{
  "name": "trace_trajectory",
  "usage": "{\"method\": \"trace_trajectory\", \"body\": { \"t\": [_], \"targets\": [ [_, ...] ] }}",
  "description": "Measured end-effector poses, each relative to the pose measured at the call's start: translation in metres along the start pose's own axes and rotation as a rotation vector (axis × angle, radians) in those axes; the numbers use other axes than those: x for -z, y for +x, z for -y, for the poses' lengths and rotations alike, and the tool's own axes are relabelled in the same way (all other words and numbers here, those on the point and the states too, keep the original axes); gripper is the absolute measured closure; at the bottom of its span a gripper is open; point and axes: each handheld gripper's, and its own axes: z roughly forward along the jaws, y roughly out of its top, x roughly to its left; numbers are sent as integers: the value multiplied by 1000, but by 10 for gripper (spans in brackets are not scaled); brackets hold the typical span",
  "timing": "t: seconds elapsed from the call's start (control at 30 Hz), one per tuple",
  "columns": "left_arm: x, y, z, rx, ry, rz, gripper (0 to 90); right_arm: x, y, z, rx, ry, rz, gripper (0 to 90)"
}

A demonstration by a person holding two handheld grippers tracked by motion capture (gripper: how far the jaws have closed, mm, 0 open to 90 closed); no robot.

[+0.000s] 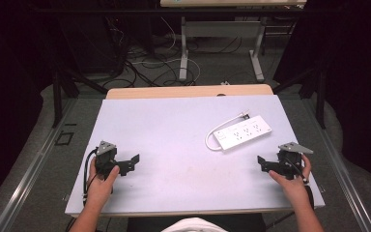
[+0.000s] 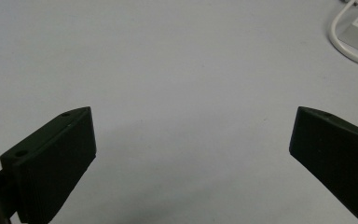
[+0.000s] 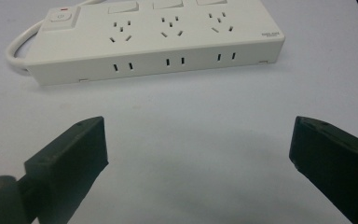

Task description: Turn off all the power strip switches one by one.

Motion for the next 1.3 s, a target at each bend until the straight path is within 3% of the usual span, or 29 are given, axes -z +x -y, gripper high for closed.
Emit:
{"method": "trace_trajectory", "body": {
  "t": [0.23,0.27,0.63,1.03,1.3],
  "targets": [
    [0,-1,-1,-30,-17,-10,5,-1,2,-1,29,-21,-7,109],
    [0,-1,-1,-30,-17,-10,5,-1,4,-1,16,-28,-10,129],
    [1,-3,0,-31,-38,-7,4,-7,11,-15,89,3,-53,197],
    [1,-2,0,-31,-45,-8,5,-18,19,-36,81,62,-108,307],
    [1,-2,1,-32,-41,-6,5,-26,29,-52,109,73,-116,367]
  ]
}}
